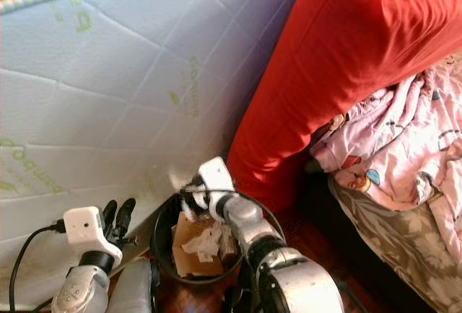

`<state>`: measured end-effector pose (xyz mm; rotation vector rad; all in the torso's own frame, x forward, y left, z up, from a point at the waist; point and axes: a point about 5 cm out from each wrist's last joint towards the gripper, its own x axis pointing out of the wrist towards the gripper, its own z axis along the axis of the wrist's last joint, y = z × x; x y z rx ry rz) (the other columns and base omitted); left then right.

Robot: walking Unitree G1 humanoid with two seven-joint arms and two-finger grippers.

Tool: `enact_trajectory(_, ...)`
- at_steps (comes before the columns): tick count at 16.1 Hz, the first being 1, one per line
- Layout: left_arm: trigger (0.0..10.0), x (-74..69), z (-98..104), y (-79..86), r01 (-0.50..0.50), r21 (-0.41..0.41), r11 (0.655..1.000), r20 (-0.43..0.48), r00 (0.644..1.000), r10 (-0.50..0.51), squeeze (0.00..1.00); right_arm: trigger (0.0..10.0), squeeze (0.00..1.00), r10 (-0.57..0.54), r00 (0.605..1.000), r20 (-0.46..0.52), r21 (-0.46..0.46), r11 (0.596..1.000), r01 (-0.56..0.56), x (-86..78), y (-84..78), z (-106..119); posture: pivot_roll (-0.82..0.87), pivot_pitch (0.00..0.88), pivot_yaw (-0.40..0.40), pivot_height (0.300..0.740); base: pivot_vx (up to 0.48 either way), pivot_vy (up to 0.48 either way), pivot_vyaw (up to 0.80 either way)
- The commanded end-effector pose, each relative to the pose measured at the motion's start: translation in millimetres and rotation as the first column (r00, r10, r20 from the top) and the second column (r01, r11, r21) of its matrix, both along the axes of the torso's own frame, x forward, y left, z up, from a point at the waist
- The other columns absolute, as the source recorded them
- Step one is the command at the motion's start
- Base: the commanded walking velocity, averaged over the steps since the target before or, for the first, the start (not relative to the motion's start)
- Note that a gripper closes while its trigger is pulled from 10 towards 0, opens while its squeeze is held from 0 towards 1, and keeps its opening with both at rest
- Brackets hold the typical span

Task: Clean up the room

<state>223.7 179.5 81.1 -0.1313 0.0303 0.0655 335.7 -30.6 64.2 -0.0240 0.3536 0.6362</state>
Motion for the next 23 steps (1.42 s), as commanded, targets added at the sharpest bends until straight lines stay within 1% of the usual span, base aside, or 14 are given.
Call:
enact_trajectory(1,10.0,-1.5,-0.3,0.2,-0.011,-0.006,1.000,-0.009,1.000,0.011,0.00,10.0,0.00,-0.018,0.999,-0.029,0.071,0.997,0.020,-5.2,2.3,-4.9,0.30,0.221,-0.136,0.617,0.000,0.000,0.00)
enact_trajectory(3,10.0,-1.4,-1.0,-1.2,-0.008,-0.008,1.000,-0.011,1.000,0.008,0.00,10.0,0.00,0.016,0.997,-0.080,-0.167,0.985,-0.029,-5.7,-3.8,-14.5,0.29,0.218,-0.137,0.617,0.000,0.000,0.00)
enact_trajectory(8,10.0,-1.5,-2.6,-2.2,-0.006,-0.010,1.000,-0.016,1.000,0.006,0.00,10.0,0.00,-0.037,0.982,-0.187,-0.281,0.959,-0.018,-9.2,-12.1,-25.6,0.29,0.219,-0.137,0.617,0.000,0.000,0.00)
enact_trajectory(11,10.0,-0.8,-1.6,-1.8,-0.008,-0.010,1.000,-0.012,1.000,0.008,0.00,10.0,0.00,-0.068,0.959,-0.275,0.116,0.988,0.103,-14.4,1.6,-22.9,0.29,0.220,-0.136,0.617,0.000,0.000,0.00)
enact_trajectory(12,10.0,-1.0,-1.6,-1.3,-0.009,-0.009,1.000,-0.013,1.000,0.009,0.00,10.0,0.00,-0.125,0.927,-0.354,0.134,0.974,0.182,-17.1,0.7,-28.2,0.29,0.219,-0.134,0.617,0.000,0.000,0.00)
enact_trajectory(14,10.0,-1.5,-2.3,-2.1,-0.005,-0.009,1.000,-0.016,1.000,0.004,0.00,10.0,0.00,-0.160,0.899,-0.408,-0.120,0.985,0.121,-20.2,-9.3,-37.1,0.29,0.218,-0.133,0.617,0.000,0.000,0.00)
enact_trajectory(15,10.0,-1.4,-2.0,-2.2,-0.006,-0.010,1.000,-0.016,1.000,0.005,0.00,10.0,0.00,-0.161,0.933,-0.322,-0.119,0.984,0.129,-14.8,-9.9,-32.0,0.29,0.218,-0.136,0.617,0.000,0.000,0.00)
enact_trajectory(16,10.0,-1.6,-2.1,-2.2,-0.007,-0.012,1.000,-0.015,1.000,0.006,0.00,10.0,0.00,0.009,0.999,-0.045,-0.360,0.933,-0.025,-1.8,-9.8,-15.0,0.29,0.221,-0.134,0.617,0.000,0.000,0.00)
enact_trajectory(17,10.0,-1.5,-2.3,-2.7,-0.005,-0.012,1.000,-0.016,1.000,0.004,0.00,10.0,0.00,0.053,0.998,-0.030,-0.379,0.923,-0.061,-1.4,-8.4,-13.3,0.29,0.221,-0.134,0.617,0.000,0.000,0.00)
enact_trajectory(18,10.0,-1.3,-2.4,-3.5,-0.002,-0.011,1.000,-0.016,1.000,0.002,0.00,10.0,0.00,-0.066,0.980,-0.186,-0.176,0.984,0.033,-8.2,-7.7,-22.2,0.29,0.221,-0.135,0.617,0.000,0.000,0.00)
enact_trajectory(19,10.0,-1.4,-2.4,-2.9,-0.004,-0.011,1.000,-0.016,1.000,0.003,0.00,10.0,0.00,-0.162,0.893,-0.421,-0.023,0.986,0.168,-19.8,-5.4,-35.2,0.29,0.221,-0.134,0.617,0.000,0.000,0.00)
enact_trajectory(20,10.0,-1.2,-2.3,-2.7,-0.005,-0.011,1.000,-0.015,1.000,0.005,0.00,10.0,0.00,-0.088,0.940,-0.331,-0.152,0.988,0.039,-15.8,-8.1,-31.2,0.29,0.220,-0.136,0.617,0.000,0.000,0.00)
enact_trajectory(22,10.0,-1.1,-2.2,-3.0,-0.005,-0.011,1.000,-0.016,1.000,0.005,0.00,10.0,0.00,0.237,0.970,-0.055,-0.588,0.777,-0.224,-2.2,-7.3,-13.7,0.29,0.221,-0.136,0.617,0.000,0.000,0.00)
enact_trajectory(23,10.0,-1.3,-2.2,-2.7,-0.006,-0.010,1.000,-0.016,1.000,0.005,0.00,10.0,0.00,-0.102,0.939,-0.329,-0.217,0.976,0.030,-16.3,-11.0,-33.3,0.29,0.221,-0.136,0.617,0.000,0.000,0.00)
